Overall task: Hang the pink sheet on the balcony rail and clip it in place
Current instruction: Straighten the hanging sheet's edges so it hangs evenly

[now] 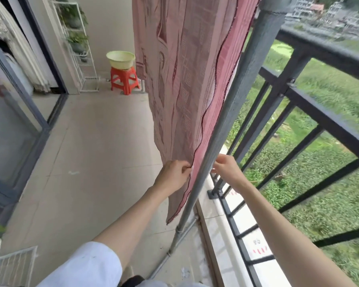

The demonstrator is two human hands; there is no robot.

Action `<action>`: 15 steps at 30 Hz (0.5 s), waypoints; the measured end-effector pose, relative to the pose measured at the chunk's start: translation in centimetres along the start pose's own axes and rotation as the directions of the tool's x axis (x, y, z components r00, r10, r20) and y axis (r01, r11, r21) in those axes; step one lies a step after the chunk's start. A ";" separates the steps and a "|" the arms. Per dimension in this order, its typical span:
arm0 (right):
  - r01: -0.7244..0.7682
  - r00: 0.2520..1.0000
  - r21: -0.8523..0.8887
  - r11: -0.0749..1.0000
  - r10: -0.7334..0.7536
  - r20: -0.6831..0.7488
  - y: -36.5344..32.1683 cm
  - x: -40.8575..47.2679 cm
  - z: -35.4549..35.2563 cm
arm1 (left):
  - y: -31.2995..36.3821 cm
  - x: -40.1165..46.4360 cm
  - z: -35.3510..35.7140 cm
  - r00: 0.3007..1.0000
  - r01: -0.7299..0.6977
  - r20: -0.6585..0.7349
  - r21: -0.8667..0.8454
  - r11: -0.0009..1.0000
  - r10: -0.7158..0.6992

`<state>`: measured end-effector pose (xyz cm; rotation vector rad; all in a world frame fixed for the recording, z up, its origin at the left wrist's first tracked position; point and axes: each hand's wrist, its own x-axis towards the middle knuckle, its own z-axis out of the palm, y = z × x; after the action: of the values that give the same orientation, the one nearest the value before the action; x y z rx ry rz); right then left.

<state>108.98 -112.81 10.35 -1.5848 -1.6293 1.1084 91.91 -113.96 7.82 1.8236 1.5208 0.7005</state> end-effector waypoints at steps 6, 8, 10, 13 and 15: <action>0.192 0.981 0.038 0.981 -0.190 -0.033 -4.4 0.5 -2.6 | 5.5 1.9 -3.2 0.979 -0.089 -0.193 -0.133 0.987 0.062; 0.256 0.966 0.108 0.961 -0.251 -0.060 -6.5 0.5 -3.7 | 7.7 2.7 -5.1 0.942 -0.172 -0.316 -0.157 0.973 0.115; 0.336 0.942 0.156 0.929 -0.326 -0.085 -8.6 0.3 -4.8 | 9.8 3.1 -7.0 0.893 -0.281 -0.406 -0.162 0.946 0.195; 0.442 0.897 0.258 0.859 -0.421 -0.135 -11.5 -0.3 -6.4 | 12.7 2.7 -9.4 0.805 -0.447 -0.506 -0.172 0.878 0.311; 0.504 0.863 0.278 0.818 -0.468 -0.189 -13.4 -0.5 -7.4 | 14.4 2.4 -10.8 0.751 -0.512 -0.557 -0.150 0.846 0.356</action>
<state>109.00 -111.29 25.53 -0.9248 -1.5624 0.9242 93.34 -111.62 25.81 1.8573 1.1787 1.6682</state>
